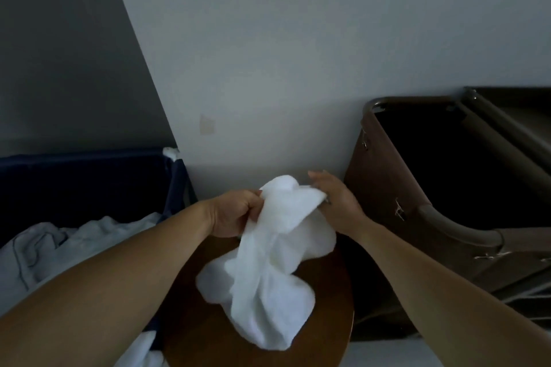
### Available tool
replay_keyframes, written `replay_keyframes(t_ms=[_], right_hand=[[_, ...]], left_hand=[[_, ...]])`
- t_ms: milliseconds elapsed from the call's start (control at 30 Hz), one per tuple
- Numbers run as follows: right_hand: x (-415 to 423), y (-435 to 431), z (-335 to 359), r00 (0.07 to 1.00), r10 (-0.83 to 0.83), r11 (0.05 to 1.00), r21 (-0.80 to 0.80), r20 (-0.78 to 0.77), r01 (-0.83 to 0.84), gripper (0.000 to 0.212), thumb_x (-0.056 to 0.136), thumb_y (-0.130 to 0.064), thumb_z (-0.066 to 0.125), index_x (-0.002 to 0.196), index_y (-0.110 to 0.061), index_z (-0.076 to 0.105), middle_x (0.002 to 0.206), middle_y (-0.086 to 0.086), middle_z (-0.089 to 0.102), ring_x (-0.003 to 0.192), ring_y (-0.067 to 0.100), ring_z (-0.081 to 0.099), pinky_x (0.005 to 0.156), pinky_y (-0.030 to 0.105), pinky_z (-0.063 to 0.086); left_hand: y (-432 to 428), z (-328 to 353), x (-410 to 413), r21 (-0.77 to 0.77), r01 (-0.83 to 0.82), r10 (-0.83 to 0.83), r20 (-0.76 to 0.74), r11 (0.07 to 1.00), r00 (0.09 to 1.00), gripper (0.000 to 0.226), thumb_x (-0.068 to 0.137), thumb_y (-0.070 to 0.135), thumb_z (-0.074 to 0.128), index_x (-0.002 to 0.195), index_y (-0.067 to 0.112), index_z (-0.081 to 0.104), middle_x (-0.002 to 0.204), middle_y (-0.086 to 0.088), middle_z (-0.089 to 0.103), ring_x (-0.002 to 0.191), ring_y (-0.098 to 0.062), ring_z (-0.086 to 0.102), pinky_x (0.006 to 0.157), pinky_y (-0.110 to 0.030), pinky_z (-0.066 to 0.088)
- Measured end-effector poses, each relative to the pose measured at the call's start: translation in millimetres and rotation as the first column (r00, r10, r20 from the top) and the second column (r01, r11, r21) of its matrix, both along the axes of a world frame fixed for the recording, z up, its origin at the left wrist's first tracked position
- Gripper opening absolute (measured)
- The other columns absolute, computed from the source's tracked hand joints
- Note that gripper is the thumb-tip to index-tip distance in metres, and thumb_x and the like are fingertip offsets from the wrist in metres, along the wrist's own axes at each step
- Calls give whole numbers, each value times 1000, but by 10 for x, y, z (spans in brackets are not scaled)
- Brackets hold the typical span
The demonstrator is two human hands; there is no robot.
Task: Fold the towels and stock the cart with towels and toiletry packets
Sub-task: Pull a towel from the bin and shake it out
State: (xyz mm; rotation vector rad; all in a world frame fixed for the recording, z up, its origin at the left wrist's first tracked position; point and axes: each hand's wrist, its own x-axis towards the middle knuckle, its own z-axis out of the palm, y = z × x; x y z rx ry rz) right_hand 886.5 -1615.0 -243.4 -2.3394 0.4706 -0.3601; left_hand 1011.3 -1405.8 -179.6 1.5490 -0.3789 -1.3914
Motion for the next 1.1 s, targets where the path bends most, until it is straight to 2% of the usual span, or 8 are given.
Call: replay_keyframes(t_ms=[167,367,467,567,733,833,1000,1100], right_hand=[[93,172,694,980,-133,985,132,150,113,18,80,-15,44,78,-29,55,76,-11,59,69,4,53,62,16,39],[131,470,1216,989,59,996,-68,138,-50,13,77,-9,57,82,-18,65,77,-1,67,77,20,61,67,32,46],[143,522,1396,991,55,997,-69,124,-47,21,75,-8,64,73,-29,65,75,-8,68,76,15,63,68,31,50],[166,556,1511,990,108,991,-91,91,-99,30,71,-13,73,66,-40,62,74,-11,70,76,10,65,69,32,54],[17,296,1501,988,90,996,26,-122,-87,37,57,-39,93,85,-32,69,84,-13,70,80,4,65,68,19,51],[-162,145,1345,975,104,957,286,-197,-44,47,65,-23,92,108,-16,73,105,1,75,101,22,69,94,40,56],[-186,113,1439,997,-24,742,670,73,-31,22,87,-16,73,107,-8,72,111,14,74,103,31,71,96,49,54],[-85,301,1580,998,2,841,539,69,-39,23,89,-24,72,100,-4,70,98,14,76,92,34,73,85,49,59]], left_hand=[[104,139,-59,126,223,-233,72,967,970,48,89,-8,38,136,-6,51,131,-22,59,117,-36,60,107,-47,46],[140,376,-126,178,501,-529,194,847,826,51,90,24,70,138,25,52,133,0,64,121,-21,62,105,-47,49],[98,591,-182,31,383,-359,425,923,831,68,82,28,81,138,43,44,126,17,64,116,-7,62,94,-33,56],[2,670,-178,10,175,-139,654,985,744,50,85,17,76,131,20,59,123,-1,67,109,-17,65,99,-41,53],[74,840,-139,-159,-78,145,469,984,871,46,63,14,64,108,6,70,108,-22,71,95,-36,69,86,-47,57],[159,863,-12,-195,-164,213,266,967,940,31,76,5,54,105,5,67,103,-23,71,85,-36,70,78,-46,59],[331,784,112,49,131,-139,264,990,955,37,87,2,52,122,9,61,109,-10,75,95,-29,73,81,-41,61],[282,818,22,126,315,-337,460,941,822,49,88,16,71,133,27,55,121,4,70,110,-19,68,93,-39,57]])
